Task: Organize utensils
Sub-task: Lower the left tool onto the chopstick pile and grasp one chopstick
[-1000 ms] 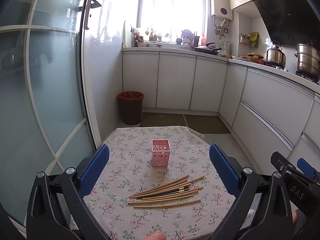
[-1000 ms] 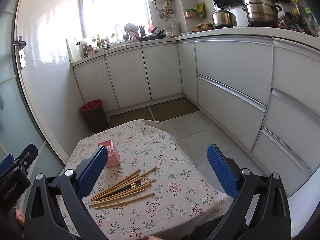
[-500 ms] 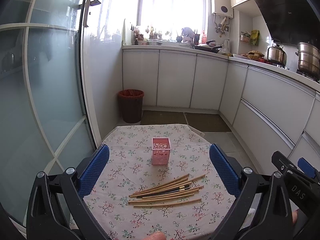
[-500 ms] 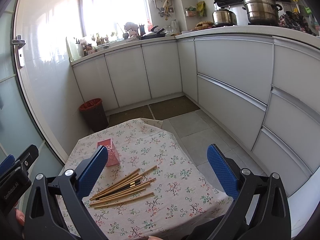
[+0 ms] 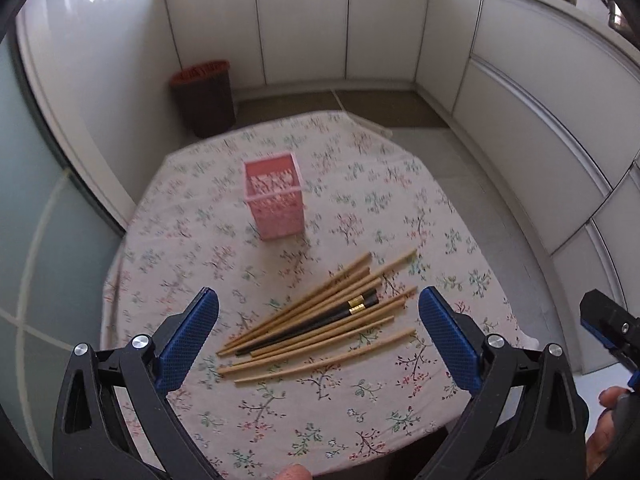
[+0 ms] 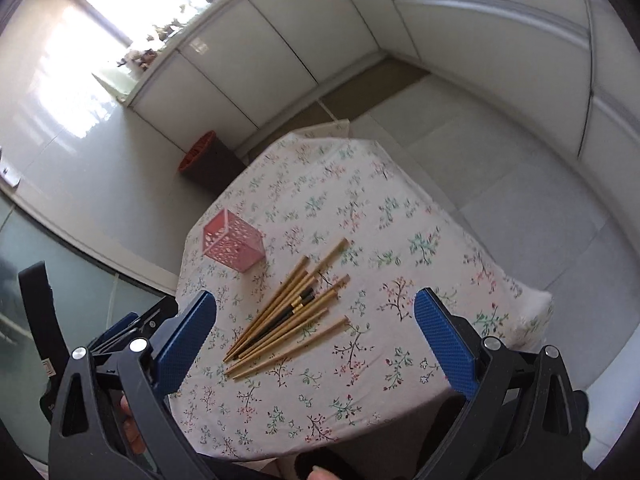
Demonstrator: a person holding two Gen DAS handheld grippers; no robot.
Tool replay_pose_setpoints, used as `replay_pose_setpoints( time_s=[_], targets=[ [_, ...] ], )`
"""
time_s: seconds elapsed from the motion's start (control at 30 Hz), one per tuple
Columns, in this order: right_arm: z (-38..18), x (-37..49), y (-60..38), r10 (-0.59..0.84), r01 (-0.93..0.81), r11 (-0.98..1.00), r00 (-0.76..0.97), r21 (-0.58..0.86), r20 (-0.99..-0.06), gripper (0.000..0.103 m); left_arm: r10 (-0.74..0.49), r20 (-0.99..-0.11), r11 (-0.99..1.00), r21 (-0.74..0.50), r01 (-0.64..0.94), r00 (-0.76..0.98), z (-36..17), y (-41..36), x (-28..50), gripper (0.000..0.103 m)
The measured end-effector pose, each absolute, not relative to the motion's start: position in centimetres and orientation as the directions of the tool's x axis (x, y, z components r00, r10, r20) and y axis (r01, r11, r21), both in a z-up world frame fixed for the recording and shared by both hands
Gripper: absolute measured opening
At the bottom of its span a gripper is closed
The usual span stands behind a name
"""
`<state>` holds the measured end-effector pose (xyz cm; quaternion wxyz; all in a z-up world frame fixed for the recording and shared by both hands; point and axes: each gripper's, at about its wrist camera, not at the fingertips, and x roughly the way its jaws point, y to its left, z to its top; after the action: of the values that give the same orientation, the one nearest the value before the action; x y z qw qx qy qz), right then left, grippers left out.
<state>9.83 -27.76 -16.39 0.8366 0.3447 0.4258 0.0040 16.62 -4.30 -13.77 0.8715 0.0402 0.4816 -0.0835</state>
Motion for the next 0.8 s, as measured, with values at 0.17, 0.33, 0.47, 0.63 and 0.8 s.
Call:
replay_pose_setpoints(
  time_s=[0.17,0.33,0.47,0.63,0.8],
  targets=[
    [-24.1,12.5,-30.0,0.404,0.394,0.666,0.524,0.634,-0.75,0.096,-0.15,-0.938,0.978,-0.094,0.188,0.314,-20.7,-5.3,23.5,0.096],
    [-27.6,14.0,-30.3,0.451,0.417,0.655,0.454,0.63,-0.769,0.096,-0.11,-0.963,0.968,-0.048,0.244,0.245,-24.8,-8.2,27.2,0.095],
    [-29.5,14.7,-30.7,0.469,0.434,0.651,0.415,0.623,-0.78,0.096,-0.057,-0.972,0.959,0.01,0.285,0.227,-27.2,-10.1,29.3,0.088],
    [-30.2,15.1,-31.5,0.472,0.454,0.636,0.411,0.624,-0.78,0.096,-0.039,-0.985,0.952,0.014,0.305,0.168,-29.6,-10.6,30.7,0.071],
    [-30.8,15.5,-31.5,0.481,0.465,0.632,0.392,0.62,-0.784,0.096,-0.036,-0.99,0.949,0.01,0.315,0.14,-30.9,-9.8,31.4,0.051]
  ],
)
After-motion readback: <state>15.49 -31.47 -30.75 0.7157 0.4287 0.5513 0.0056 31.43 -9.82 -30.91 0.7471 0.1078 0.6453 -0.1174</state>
